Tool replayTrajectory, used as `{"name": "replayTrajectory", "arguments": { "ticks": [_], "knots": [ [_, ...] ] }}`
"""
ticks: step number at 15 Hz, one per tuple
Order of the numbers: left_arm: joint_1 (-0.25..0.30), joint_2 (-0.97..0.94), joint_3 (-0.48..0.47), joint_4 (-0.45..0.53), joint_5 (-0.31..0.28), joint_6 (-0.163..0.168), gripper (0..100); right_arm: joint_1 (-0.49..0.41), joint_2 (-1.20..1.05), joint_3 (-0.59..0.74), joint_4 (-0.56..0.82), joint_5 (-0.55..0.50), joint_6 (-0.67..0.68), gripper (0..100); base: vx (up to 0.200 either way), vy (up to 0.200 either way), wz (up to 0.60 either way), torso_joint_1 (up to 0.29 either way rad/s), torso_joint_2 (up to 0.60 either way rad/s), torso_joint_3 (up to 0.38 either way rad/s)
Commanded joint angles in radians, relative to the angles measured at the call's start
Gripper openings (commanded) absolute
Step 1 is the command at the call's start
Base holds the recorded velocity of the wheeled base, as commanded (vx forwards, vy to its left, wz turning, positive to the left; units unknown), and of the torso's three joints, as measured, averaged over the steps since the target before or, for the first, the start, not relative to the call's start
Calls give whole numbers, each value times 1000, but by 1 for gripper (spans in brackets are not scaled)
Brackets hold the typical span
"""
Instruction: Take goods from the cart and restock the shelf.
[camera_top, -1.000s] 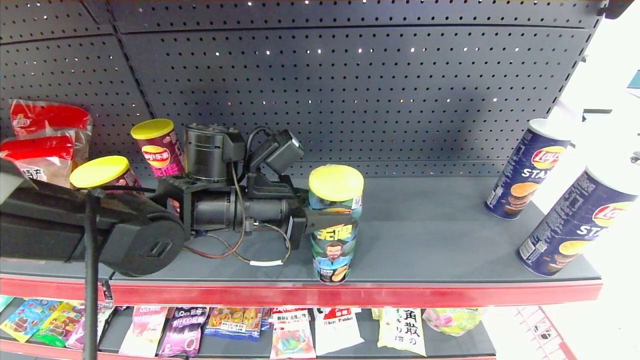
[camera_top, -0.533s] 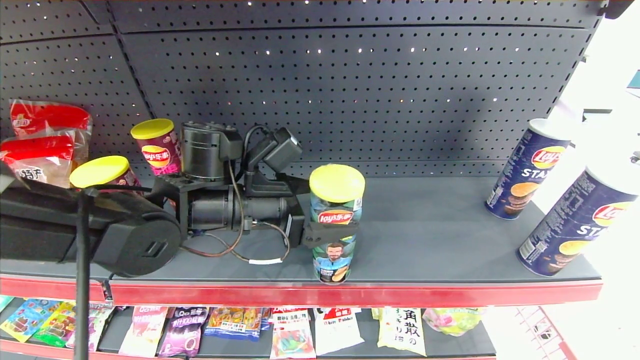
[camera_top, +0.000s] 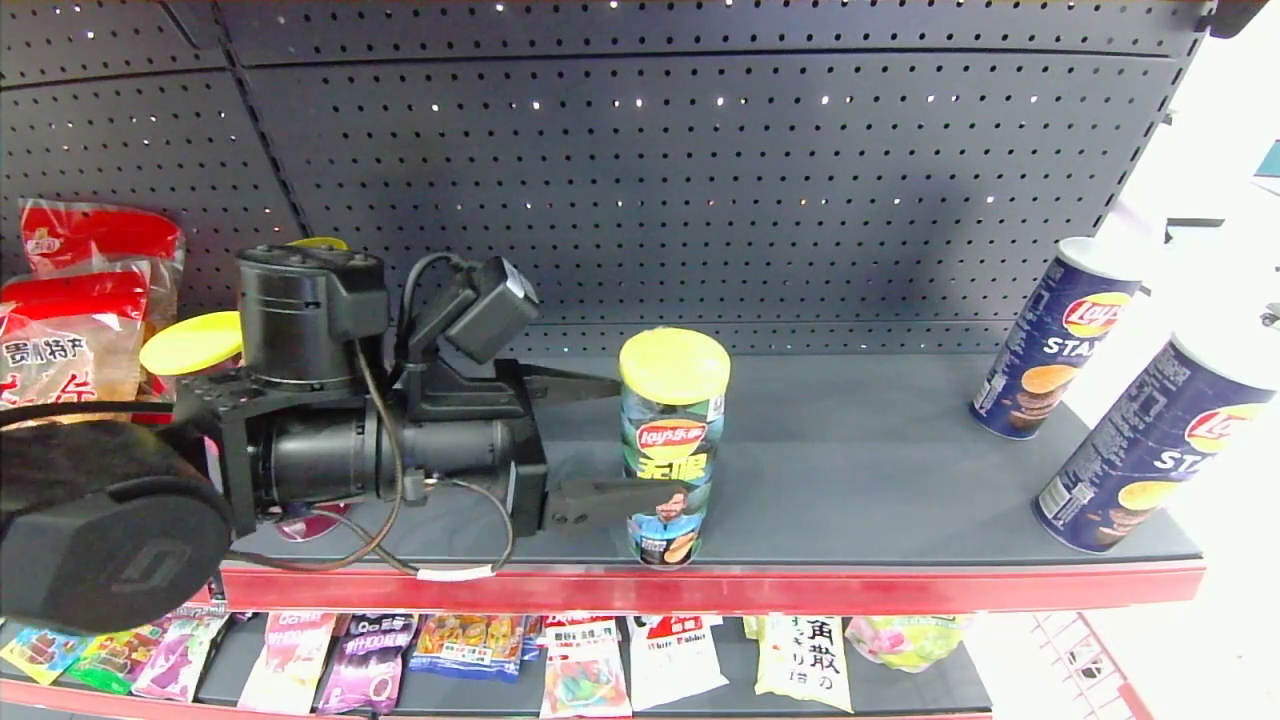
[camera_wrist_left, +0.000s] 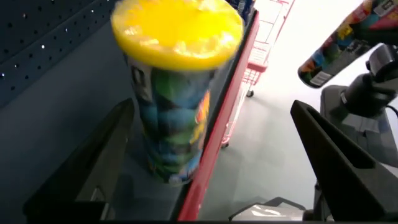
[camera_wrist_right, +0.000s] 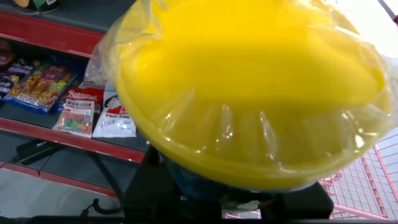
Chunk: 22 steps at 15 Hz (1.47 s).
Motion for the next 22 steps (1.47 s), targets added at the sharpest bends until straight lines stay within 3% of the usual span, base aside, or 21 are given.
{"name": "replayTrajectory", "arguments": {
  "ticks": [1,2,6,8,10,13,15,16,22],
  "knots": [
    [22,-118,106,0,2,0,100,5,22,-4,-3,3,-2,0,0,0,0,0,0,0],
    [31,-144,133,0,3,0,100,5,34,-10,-4,6,-2,0,0,0,0,0,0,0],
    [97,-349,282,3,111,-3,100,10,349,-228,-6,92,-5,0,0,0,0,0,0,0],
    [111,-471,354,13,129,-32,100,16,553,-379,-6,189,-10,0,0,0,0,0,0,0],
    [109,-607,412,90,204,-46,100,88,732,-511,-6,218,-59,0,0,0,0,0,0,0],
    [108,-759,460,230,273,-49,100,226,961,-636,-61,221,-73,0,0,0,0,0,0,0],
    [108,-874,497,320,322,-44,100,272,1191,-704,-299,221,-59,0,0,0,0,0,0,0],
    [108,-908,503,339,336,-44,100,298,1254,-733,-339,223,-48,0,0,0,0,0,0,0],
    [108,-949,500,394,413,-41,100,334,1603,-1075,-348,218,-27,0,0,0,0,0,0,0]
  ]
}}
